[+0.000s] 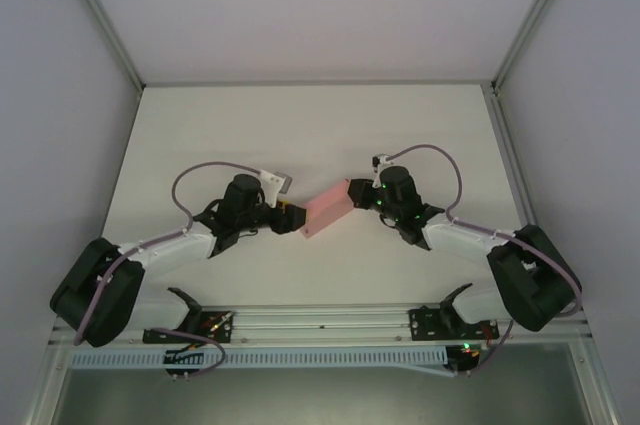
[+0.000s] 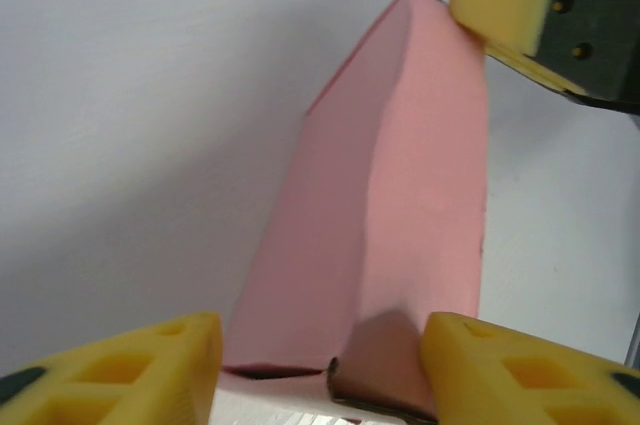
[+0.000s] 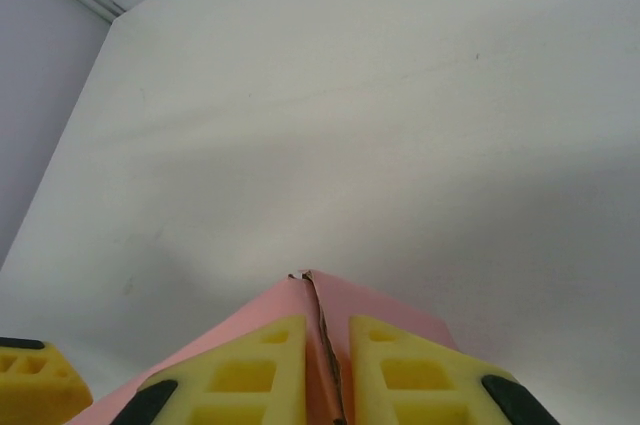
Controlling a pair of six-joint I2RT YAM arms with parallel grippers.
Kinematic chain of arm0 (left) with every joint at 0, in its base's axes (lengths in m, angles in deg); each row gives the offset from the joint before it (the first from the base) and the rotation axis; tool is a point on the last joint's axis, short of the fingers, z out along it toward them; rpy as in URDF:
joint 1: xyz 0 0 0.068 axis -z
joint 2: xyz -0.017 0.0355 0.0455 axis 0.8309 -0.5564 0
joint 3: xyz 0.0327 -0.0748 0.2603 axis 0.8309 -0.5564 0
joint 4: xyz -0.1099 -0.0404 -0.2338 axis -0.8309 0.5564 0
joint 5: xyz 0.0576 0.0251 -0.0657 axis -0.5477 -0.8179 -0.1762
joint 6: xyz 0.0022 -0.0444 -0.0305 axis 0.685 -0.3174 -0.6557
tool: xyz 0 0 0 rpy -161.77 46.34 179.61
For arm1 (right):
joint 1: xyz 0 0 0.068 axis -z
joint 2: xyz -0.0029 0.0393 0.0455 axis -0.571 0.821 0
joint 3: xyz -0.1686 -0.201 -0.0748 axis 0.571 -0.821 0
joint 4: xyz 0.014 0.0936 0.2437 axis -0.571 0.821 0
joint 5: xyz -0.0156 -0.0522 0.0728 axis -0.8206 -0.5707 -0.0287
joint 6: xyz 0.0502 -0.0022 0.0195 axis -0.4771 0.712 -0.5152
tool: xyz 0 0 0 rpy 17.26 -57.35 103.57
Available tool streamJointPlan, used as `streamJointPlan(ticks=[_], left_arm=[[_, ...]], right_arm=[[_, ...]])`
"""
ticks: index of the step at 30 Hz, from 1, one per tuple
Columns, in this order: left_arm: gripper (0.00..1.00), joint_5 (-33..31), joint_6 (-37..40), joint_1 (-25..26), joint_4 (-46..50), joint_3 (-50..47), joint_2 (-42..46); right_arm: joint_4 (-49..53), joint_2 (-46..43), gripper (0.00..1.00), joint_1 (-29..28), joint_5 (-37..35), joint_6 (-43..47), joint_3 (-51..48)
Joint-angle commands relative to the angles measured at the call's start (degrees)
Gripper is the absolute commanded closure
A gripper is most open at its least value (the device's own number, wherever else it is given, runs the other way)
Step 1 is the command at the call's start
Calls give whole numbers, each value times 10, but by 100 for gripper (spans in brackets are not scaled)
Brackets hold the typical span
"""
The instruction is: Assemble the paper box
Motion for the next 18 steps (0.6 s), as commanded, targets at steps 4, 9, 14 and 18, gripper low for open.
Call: streamJointPlan(ticks=[4, 9, 14, 18], left_arm=[[73, -80, 44, 27, 96, -48, -74], [81, -110, 44, 42, 102, -48, -69], [73, -129, 47, 52, 126, -27, -71], [55, -150, 50, 54, 159, 11, -55]], right_arm=[[117, 34, 92, 1, 54, 61, -56], [116, 21, 94, 2, 47, 58, -62], [126, 3, 91, 2, 48, 50, -56], [161, -12, 83, 2, 48, 42, -21]])
